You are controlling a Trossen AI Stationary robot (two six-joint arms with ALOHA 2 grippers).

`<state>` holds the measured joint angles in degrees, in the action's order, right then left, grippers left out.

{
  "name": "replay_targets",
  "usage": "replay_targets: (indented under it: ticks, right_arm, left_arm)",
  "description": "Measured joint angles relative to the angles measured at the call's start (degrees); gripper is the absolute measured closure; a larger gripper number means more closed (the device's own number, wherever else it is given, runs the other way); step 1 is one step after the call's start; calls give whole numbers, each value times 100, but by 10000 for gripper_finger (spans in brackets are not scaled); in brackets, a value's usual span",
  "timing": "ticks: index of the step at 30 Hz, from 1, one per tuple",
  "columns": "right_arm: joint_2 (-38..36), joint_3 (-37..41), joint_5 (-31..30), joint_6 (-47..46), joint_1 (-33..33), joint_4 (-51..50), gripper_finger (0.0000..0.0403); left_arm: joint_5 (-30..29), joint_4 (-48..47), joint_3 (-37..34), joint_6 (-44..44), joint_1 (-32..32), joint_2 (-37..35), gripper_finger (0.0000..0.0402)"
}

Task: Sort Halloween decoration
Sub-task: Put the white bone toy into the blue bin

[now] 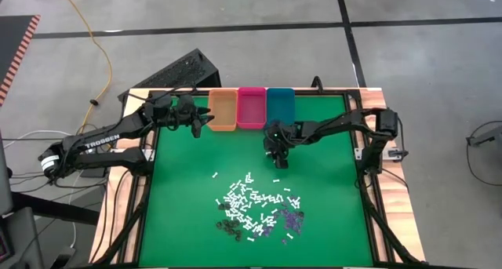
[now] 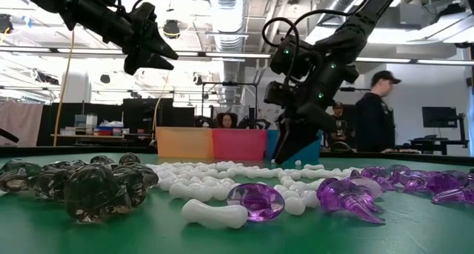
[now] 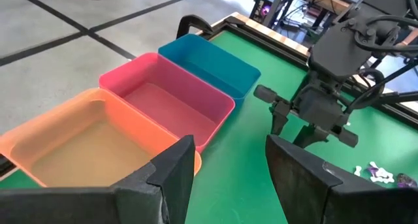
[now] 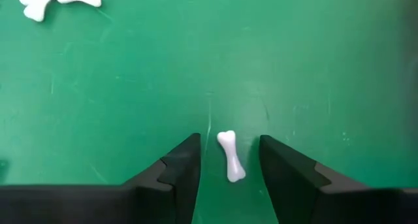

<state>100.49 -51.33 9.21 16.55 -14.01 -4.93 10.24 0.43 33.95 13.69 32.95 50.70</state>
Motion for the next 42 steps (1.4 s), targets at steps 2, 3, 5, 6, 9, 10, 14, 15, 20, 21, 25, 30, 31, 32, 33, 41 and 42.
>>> replay_targets:
  ticks: [2,3,5,6,9,10,14,15,20,21,25,30,31,32,33,41,42]
  right_arm:
    - [0,0,-12,2,-17,-128,240]
    - [0,-3,-28,23,-32,-186,250]
    - [0,-7,-39,73,-38,-299,274]
    - [-2,-7,-45,79,-38,-318,287]
    - [-2,-7,-49,61,-38,-337,323]
    - [-2,-7,-51,49,-38,-344,334]
    - [-7,-9,-84,45,-36,-363,367]
    - [-10,-10,-95,45,-32,-360,374]
    - [-91,2,-76,-137,-30,-398,383]
    - [-126,8,-72,-151,-30,-425,382]
    - [-305,28,-72,-174,-41,-493,382]
    - [-631,27,-66,-284,-81,-471,381]
    - [-692,24,-58,-304,-105,-471,381]
    - [-762,24,-47,-305,-132,-484,381]
    - [-843,24,-48,-307,-172,-499,381]
    - [-1668,20,-185,-259,-883,-387,381]
    - [-1769,20,-193,-259,-1029,-335,381]
  left_arm:
    - [0,-6,0,0,0,2,223]
    - [0,-8,0,0,0,0,223]
    - [-1,-6,0,0,0,2,223]
    - [-2,-7,0,0,0,2,223]
    - [-2,-6,0,0,-2,0,223]
    - [-2,-6,0,0,-2,0,223]
    - [-4,-9,0,0,-2,1,223]
    - [-4,-7,0,0,-2,1,223]
    - [-7,-9,0,0,-2,2,223]
    - [-7,-7,0,0,-2,0,223]
    - [-7,-6,0,0,-2,2,223]
    - [-9,-5,0,0,-2,2,223]
    - [-9,-3,0,0,-2,2,223]
    - [-9,3,0,0,-2,2,223]
    - [-9,8,0,0,-2,2,223]
    - [-13,9,0,-40,-2,2,223]
    - [-17,9,0,-60,-2,0,223]
